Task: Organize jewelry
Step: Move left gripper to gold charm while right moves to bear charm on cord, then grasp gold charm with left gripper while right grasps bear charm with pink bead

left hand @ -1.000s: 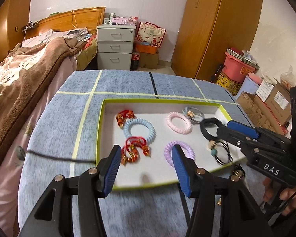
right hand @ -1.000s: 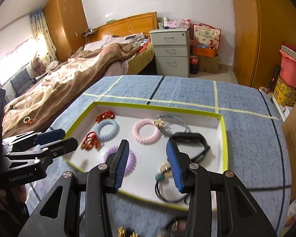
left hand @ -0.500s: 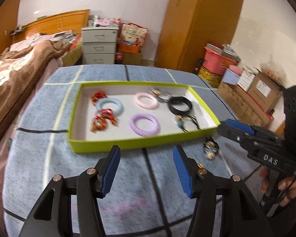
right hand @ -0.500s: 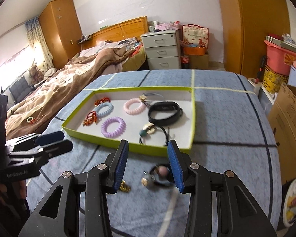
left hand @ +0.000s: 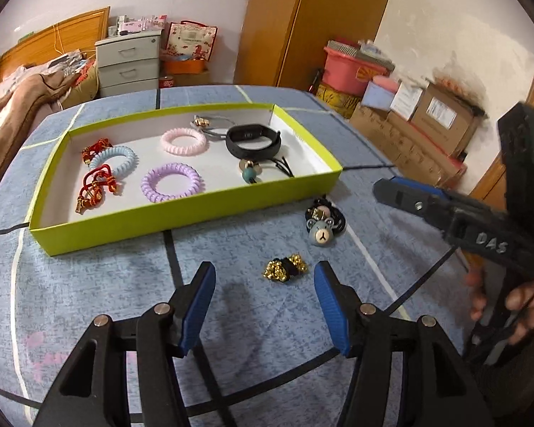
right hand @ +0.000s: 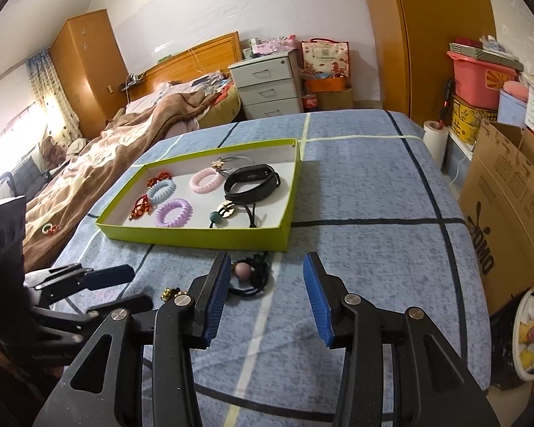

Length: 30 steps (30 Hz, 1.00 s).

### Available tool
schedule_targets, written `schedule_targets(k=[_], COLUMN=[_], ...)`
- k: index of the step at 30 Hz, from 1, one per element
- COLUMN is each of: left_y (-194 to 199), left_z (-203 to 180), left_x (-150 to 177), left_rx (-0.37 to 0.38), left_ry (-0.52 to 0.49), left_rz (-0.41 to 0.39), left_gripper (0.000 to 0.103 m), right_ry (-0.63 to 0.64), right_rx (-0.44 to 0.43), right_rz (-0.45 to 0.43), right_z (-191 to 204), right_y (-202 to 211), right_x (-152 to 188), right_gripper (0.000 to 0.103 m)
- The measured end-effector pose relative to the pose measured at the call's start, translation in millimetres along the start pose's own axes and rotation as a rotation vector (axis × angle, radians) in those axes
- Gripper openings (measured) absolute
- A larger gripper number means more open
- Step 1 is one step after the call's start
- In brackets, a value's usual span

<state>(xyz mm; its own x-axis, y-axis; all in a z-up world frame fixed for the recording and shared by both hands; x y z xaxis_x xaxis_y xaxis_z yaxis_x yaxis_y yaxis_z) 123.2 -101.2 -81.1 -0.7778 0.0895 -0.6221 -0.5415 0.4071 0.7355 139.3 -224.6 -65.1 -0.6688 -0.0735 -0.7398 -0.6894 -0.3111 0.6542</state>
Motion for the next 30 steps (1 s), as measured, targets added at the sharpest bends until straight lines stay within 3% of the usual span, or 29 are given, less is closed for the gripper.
schedule_targets(k=[9,13,24,25,27,30], left_y=[-15,-23,-29,-30,-28,-26], left_z=[-14,-10,-9,-9,-8,-4], left_x=[5,4,3,2,2,1], left_rx=[-0.003,-0.092,-0.143,-0.144,-0.139,-0.138], left_ry=[-0.053,-0.078,-0.110,-0.113,-0.104,-0.087], left_rz=[0.041,0.039,0.038,0.037,0.031,0.026], left_gripper=[0.060,0.060,0.059,0.058,0.040,0.029], right_ry=[-0.013,-0.021,-0.012,-0.013,-0.011,-0.005], right_rx=[-0.009,-0.009,-0.003,-0.001,0.002,0.006], right_rz=[-0.002,0.000,0.014,0.017,0.020,0.025], right_z=[-5,-7,-4,-4,-3,-1], right_y=[6,6,4,3,2,1], right_x=[6,7,11,11,11,11], right_gripper=[0.044,0.044,0.044,0.044,0.044,0.044])
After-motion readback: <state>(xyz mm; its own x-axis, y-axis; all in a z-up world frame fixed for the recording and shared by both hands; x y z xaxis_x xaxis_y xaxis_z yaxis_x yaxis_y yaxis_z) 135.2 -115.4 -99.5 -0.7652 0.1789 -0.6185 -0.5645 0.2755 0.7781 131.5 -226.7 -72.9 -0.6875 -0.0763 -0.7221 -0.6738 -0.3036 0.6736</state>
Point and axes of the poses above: each gripper's, at about its wrist camera, not at the fingertips, and y roughly against the way its jaws point, z to its left, x to its underside, the point moved 9 cm from there along -y, roughly the way its jaws point, and after that the axes turned 6 degrees about y, right-handed, at the moved point
